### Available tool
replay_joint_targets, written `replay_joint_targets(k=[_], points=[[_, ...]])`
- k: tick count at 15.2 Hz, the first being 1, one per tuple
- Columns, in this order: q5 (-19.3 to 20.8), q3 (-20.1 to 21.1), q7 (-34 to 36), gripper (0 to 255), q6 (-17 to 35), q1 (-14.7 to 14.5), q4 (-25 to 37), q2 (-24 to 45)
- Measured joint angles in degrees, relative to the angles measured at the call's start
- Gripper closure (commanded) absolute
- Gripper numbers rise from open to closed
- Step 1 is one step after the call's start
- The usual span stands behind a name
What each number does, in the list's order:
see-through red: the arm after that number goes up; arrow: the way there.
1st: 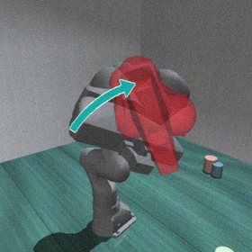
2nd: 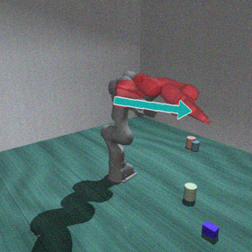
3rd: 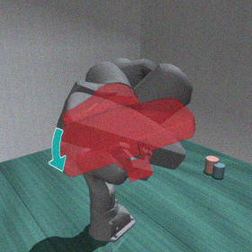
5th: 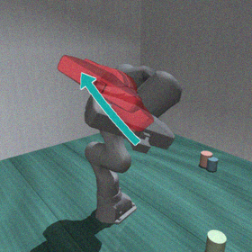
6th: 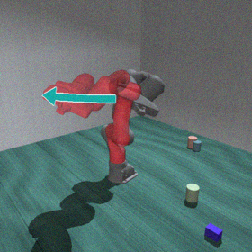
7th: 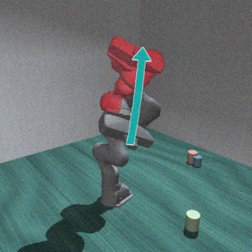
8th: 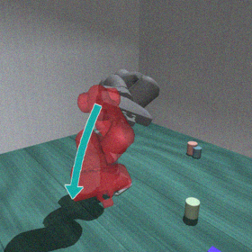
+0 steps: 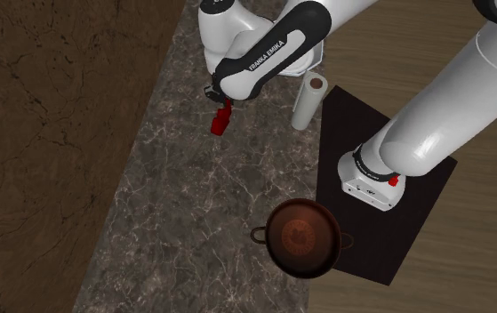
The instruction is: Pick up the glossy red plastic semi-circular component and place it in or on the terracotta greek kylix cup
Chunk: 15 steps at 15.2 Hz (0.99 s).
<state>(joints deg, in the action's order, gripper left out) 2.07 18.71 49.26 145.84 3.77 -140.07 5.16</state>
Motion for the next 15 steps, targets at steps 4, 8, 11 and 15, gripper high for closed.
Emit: replay_joint_targets(k=[4, 8, 11, 15], points=[[0.02, 0.0, 0.03, 255, 0.01, -0.01, 0.03, 0.02], [-0.48, 0.09, -0.3, 255, -0.84, 0.05, 0.08, -0.78], [-1.49, 0.16, -1.19, 255, -2.97, 0.21, 0.57, -2.52], [-2.9, 0.36, -1.99, 255, -6.22, 0.14, 1.18, -5.32]])
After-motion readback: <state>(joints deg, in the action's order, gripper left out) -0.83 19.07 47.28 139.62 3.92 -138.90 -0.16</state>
